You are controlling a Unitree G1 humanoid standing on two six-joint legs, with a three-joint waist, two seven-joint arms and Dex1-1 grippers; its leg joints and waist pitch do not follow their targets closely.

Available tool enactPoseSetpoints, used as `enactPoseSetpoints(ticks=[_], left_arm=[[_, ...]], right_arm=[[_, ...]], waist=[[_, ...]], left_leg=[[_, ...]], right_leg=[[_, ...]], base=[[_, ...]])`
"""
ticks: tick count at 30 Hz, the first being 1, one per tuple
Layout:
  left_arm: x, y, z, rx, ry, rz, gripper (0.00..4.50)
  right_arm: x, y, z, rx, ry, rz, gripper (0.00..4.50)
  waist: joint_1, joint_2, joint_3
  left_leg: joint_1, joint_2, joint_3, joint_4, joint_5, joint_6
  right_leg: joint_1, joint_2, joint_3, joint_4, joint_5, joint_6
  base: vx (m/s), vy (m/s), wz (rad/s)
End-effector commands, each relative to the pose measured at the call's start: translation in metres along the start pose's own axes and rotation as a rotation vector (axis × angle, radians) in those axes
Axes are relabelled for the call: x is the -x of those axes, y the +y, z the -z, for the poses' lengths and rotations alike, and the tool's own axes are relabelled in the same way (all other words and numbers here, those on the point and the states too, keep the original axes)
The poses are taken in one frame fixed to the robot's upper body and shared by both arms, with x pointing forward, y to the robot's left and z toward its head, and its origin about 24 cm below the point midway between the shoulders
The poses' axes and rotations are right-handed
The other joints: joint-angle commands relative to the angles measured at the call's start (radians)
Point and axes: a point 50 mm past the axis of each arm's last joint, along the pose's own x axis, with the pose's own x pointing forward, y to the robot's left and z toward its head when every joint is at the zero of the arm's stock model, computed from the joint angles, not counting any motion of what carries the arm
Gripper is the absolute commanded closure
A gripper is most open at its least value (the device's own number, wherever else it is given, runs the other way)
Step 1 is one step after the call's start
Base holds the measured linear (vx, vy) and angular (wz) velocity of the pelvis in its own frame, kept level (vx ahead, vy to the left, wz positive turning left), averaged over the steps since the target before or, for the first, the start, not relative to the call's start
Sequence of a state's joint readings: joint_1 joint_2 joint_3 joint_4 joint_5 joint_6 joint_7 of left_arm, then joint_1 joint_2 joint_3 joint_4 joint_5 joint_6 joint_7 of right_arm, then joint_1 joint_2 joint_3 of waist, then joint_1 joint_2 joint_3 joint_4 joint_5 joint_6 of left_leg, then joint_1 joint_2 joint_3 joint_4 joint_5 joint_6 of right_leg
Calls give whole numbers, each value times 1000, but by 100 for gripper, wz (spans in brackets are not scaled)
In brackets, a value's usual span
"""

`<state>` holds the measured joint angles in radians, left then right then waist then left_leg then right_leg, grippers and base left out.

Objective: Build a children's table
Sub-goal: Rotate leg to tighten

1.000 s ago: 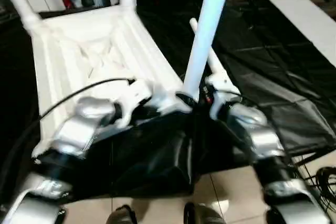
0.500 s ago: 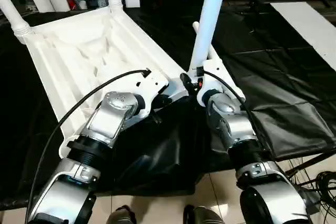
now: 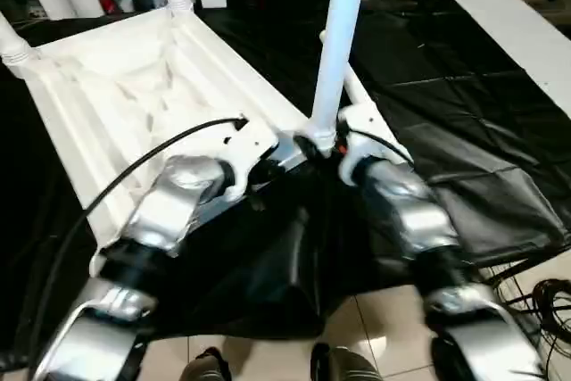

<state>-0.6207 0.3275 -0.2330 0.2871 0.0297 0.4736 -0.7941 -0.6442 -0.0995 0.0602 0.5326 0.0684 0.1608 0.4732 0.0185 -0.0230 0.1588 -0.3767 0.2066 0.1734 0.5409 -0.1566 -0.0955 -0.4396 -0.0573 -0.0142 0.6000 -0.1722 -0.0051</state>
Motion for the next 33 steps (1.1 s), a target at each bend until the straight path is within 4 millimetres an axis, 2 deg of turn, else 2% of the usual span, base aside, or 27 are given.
enactPoseSetpoints(ticks=[1,2,3,4,5,7,8,9,11,16,18,23,25,27,33], left_arm=[[-4,-13,24,52,51,84,450],[0,-14,25,46,39,112,450],[1,-14,25,40,32,123,450],[8,-18,25,16,1,200,450],[8,-18,25,16,1,200,450],[19,-25,26,-11,-37,322,450],[20,-25,26,-12,-37,326,450],[23,-25,27,-19,-32,346,450],[29,-24,29,-36,-17,376,450],[38,-23,30,-51,-14,419,450],[39,-23,31,-53,-13,426,450],[43,-21,33,-58,-4,437,450],[43,-21,33,-59,-3,437,450],[42,-21,33,-59,-4,438,450],[41,-21,31,-58,-10,444,450]], right_arm=[[1,14,-1,24,6,-130,23],[7,10,-2,36,4,-157,23],[9,8,-2,40,2,-167,23],[19,2,-3,67,-8,-222,23],[19,2,-3,67,-8,-222,23],[33,-5,-2,83,-6,-307,23],[34,-5,-2,83,-5,-310,23],[38,-8,-1,85,0,-335,23],[45,-11,0,98,8,-374,23],[51,-14,0,123,22,-441,23],[53,-13,0,135,27,-466,23],[54,-13,2,159,49,-519,23],[52,-14,2,150,46,-510,23],[50,-14,2,143,43,-504,23],[46,-11,5,159,57,-525,85]], waist=[[3,-5,-59],[4,-4,-61],[5,-5,-63],[4,-6,-65],[5,-7,-65],[8,-2,-66],[9,-4,-67],[9,-3,-65],[14,1,-63],[14,2,-62],[13,1,-63],[15,-1,-74],[14,-1,-75],[15,-1,-75],[15,-2,-74]], left_leg=[[0,5,8,-51,-180,39],[2,5,10,-49,-156,45],[0,4,12,-46,-102,66],[0,3,14,-44,-81,77],[0,2,17,-41,-52,105],[4,4,17,-40,-49,123],[5,6,18,-39,-36,133],[7,7,19,-39,-38,136],[12,12,20,-41,-73,135],[11,13,18,-42,-105,108],[10,12,18,-41,-105,106],[8,9,19,-31,-30,136],[8,9,18,-30,-22,143],[7,10,19,-29,-32,144],[8,10,18,-28,-64,130]], right_leg=[[56,-48,33,-74,-163,-177],[57,-47,34,-69,-119,-190],[65,-44,33,-60,-17,-214],[67,-42,33,-56,25,-223],[70,-41,33,-51,100,-239],[73,-44,33,-47,125,-256],[72,-41,33,-43,151,-264],[69,-40,33,-44,150,-270],[64,-43,31,-48,82,-282],[63,-48,31,-53,-13,-271],[64,-48,31,-52,-14,-270],[71,-45,31,-37,114,-292],[72,-46,31,-35,125,-298],[71,-47,31,-36,108,-302],[69,-49,31,-38,39,-298]], base=[[64,-5,0],[64,-5,0],[70,-7,1],[54,-5,0],[54,-5,0],[0,0,0],[0,0,0],[0,0,0],[0,0,0],[0,0,0],[0,0,0],[0,0,0],[0,0,0],[0,0,0],[0,0,0]])
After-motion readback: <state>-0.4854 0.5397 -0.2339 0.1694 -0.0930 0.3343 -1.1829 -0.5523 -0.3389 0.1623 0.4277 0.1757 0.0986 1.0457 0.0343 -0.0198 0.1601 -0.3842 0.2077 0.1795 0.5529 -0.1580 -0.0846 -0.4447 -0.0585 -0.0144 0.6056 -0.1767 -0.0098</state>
